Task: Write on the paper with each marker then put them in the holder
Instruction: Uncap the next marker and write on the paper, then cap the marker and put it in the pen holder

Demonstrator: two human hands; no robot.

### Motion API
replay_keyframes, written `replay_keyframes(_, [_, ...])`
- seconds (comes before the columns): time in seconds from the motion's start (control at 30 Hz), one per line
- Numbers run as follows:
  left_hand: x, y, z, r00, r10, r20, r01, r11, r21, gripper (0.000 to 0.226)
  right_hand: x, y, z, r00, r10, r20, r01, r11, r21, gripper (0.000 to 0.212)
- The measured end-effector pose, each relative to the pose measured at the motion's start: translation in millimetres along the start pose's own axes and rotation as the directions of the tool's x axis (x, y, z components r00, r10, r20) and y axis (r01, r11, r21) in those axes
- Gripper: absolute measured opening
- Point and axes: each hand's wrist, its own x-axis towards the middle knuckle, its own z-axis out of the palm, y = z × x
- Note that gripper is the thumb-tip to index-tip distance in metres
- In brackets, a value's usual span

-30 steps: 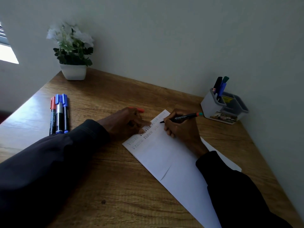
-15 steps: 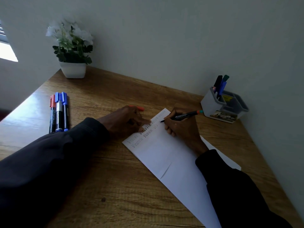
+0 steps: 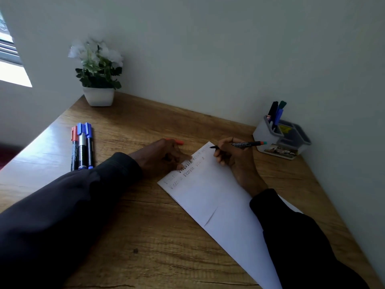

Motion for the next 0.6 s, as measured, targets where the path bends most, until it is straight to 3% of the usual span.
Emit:
replay_keyframes(0.07, [-4, 1, -4, 0.998, -0.034, -0.055, 0.031, 0.997, -0.065, 0.030, 1, -5, -2, 0.998, 0.047, 0.043, -0.051, 0.995, 0.086, 0.011])
replay_keyframes(0.13, [-8, 2, -9, 0.973, -0.088, -0.212, 0.055, 0.987, -0.154, 0.026, 2, -11, -3, 0.994, 0.080, 0.074, -0.091, 0.984, 0.154, 0.011])
replay_keyframes(0.2, [-9, 5, -13, 0.903, -0.169, -0.395, 0.089, 0.973, -0.212, 0.020, 3, -19, -5, 0.991, 0.092, 0.097, -0.109, 0.976, 0.187, 0.015])
replay_keyframes(0.27, [-7, 2, -14, 0.829, -0.279, -0.485, 0.162, 0.949, -0.269, 0.027, 1, -26, -6, 0.985, 0.105, 0.135, -0.129, 0.974, 0.185, 0.027])
replay_keyframes(0.33, [-3, -4, -13, 0.814, -0.346, -0.466, 0.239, 0.932, -0.274, 0.027, -3, -32, -4, 0.985, 0.102, 0.138, -0.127, 0.974, 0.188, 0.031])
replay_keyframes(0.47, [4, -13, -11, 0.857, -0.343, -0.385, 0.273, 0.935, -0.225, 0.013, -17, -38, 2, 0.999, 0.026, 0.038, -0.031, 0.988, 0.153, 0.017])
replay_keyframes(0.57, [4, -12, -11, 0.861, -0.336, -0.383, 0.278, 0.940, -0.200, 0.010, -33, -41, 6, 0.996, 0.008, 0.085, -0.022, 0.986, 0.165, 0.008])
replay_keyframes(0.6, [2, -12, -11, 0.860, -0.335, -0.385, 0.281, 0.941, -0.191, 0.011, -40, -42, 6, 0.994, 0.015, 0.105, -0.033, 0.985, 0.170, 0.014])
